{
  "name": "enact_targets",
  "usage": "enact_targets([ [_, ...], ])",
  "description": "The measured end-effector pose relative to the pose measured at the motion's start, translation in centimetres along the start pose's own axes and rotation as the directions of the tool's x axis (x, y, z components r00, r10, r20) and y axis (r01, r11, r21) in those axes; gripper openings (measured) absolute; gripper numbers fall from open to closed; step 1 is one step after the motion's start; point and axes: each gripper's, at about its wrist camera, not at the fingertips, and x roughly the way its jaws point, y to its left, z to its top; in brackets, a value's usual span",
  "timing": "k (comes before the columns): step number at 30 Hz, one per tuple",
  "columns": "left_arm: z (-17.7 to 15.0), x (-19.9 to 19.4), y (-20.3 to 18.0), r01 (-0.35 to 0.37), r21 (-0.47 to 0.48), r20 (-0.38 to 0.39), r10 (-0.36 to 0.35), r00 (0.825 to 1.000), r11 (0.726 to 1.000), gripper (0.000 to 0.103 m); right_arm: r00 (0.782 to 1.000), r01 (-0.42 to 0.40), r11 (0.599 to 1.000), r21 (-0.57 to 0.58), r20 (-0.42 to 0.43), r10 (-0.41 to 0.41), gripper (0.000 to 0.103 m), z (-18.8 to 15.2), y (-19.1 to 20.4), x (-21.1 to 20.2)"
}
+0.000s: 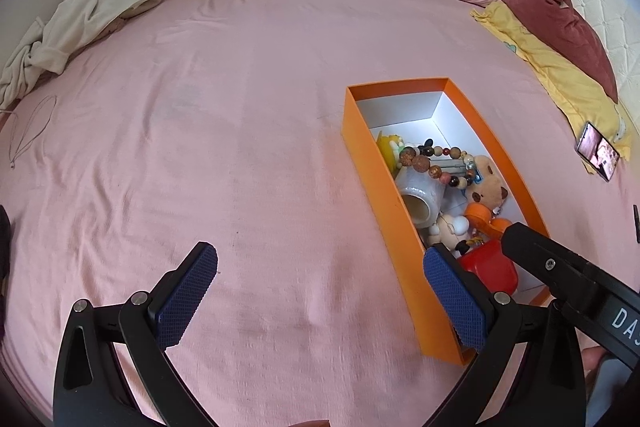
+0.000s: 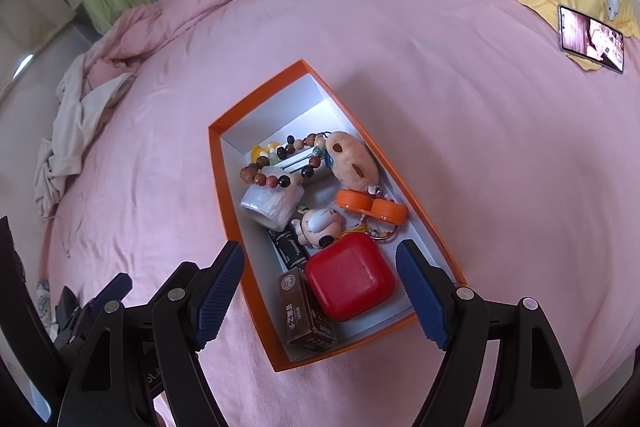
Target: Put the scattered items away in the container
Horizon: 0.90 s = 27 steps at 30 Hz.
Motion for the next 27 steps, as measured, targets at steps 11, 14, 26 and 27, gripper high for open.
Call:
enact_targets([
  [11,0.01,0.05,0.16,0.009,-0.003,-0.008,-0.009,1.0,1.0,0.103,1.0,0.002,1.0,0.0,-0.004,-0.002,0.078,0.08,-0.04,0.11],
  [14,-0.01,0.1,0.22,0.011,-0.004,-0.011,-0.011,1.0,1.0,0.103,1.0,0.001,1.0,0.0,-0.005,-0.001,0.078,0.12,-0.12,0.12],
  [26,-0.15,0.21,-0.42,0.032,0.025,-0.02,-0.031,0.999,0.999,0.103,1.0,0.002,1.0,-0.001,-0.007,-0.002,0.078,0.09,-0.38,0.2],
  [27,-0.17,0.19,-0.55,0.031,0.031,-0.019,-0.03,0.999,0.999,0.103,1.0,0.002,1.0,-0.002,-0.007,-0.002,0.078,0.07,-0.42,0.2],
])
